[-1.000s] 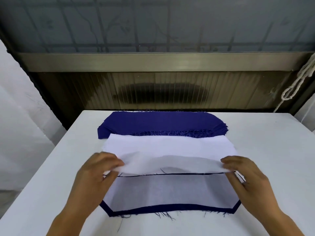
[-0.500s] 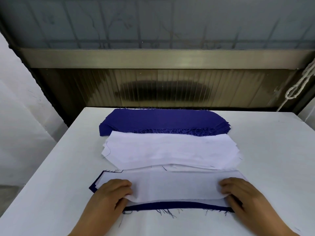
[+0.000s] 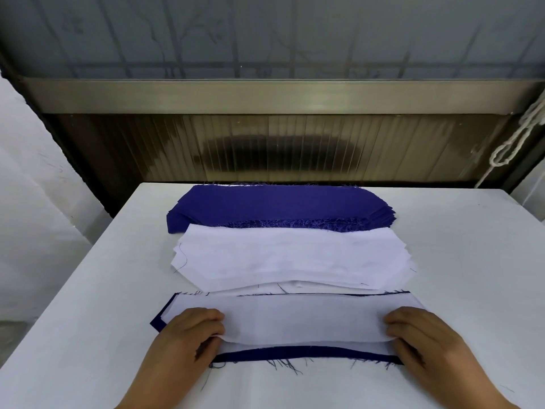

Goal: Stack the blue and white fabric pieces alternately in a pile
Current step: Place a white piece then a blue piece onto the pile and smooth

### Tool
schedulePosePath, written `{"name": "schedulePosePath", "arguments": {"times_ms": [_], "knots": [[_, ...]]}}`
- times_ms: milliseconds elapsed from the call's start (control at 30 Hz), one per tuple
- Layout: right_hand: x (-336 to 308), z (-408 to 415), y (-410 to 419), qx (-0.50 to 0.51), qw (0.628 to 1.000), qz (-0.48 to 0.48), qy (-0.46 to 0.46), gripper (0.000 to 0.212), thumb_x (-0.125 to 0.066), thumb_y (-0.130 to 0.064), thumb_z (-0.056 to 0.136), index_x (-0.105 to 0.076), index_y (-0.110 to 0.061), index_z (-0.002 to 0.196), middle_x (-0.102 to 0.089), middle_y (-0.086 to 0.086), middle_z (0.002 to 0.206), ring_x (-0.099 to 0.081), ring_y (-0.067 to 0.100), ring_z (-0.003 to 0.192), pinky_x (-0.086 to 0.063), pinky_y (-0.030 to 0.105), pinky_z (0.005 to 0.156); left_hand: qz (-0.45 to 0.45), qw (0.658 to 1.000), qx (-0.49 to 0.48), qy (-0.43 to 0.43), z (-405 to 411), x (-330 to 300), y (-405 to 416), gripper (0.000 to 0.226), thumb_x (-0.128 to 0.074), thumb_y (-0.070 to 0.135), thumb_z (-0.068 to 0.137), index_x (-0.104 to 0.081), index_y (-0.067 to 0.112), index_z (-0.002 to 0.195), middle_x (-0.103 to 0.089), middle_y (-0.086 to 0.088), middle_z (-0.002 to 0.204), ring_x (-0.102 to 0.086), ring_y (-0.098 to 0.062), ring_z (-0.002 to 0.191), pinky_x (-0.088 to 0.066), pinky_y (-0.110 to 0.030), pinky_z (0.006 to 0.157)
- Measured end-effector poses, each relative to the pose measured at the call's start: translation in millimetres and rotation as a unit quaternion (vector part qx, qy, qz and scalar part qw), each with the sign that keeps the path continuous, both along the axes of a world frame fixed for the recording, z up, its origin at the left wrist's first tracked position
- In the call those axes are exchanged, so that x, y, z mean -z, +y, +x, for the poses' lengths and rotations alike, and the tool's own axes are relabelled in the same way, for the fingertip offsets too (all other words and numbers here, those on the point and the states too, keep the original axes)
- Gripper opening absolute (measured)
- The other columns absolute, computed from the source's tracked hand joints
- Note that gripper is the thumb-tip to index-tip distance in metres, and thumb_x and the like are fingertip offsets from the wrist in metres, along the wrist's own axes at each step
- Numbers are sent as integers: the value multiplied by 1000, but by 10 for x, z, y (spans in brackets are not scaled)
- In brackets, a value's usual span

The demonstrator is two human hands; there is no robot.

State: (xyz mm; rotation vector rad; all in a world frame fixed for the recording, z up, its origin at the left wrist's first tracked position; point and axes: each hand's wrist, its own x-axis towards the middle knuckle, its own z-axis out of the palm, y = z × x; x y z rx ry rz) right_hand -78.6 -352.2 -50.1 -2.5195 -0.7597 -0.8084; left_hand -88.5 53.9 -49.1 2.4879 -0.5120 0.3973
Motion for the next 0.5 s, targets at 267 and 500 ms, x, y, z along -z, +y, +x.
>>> {"name": "schedulePosePath", "arguments": {"times_ms": [267,500], "knots": [[-98,-41,26,-11,999,-10,46,42,-50,-43,94,-73,-16,72,-68,-5,92,-62,10,86,-49,23,73,-8,1000,-4,3,-17,-2,4,22,-54,36,78,-73,24,76,-62,22,103,-53,9,96,-36,1,85],[-232,0,202,-7,995,-5,95,39,-43,-38,98,-71,-17,80,-65,-10,90,-59,8,83,-45,19,75,36,999,-26,16,54,-115,-96,27,-53,49,86,-62,29,70,-55,25,86,-52,3,83,-42,-15,71]]}}
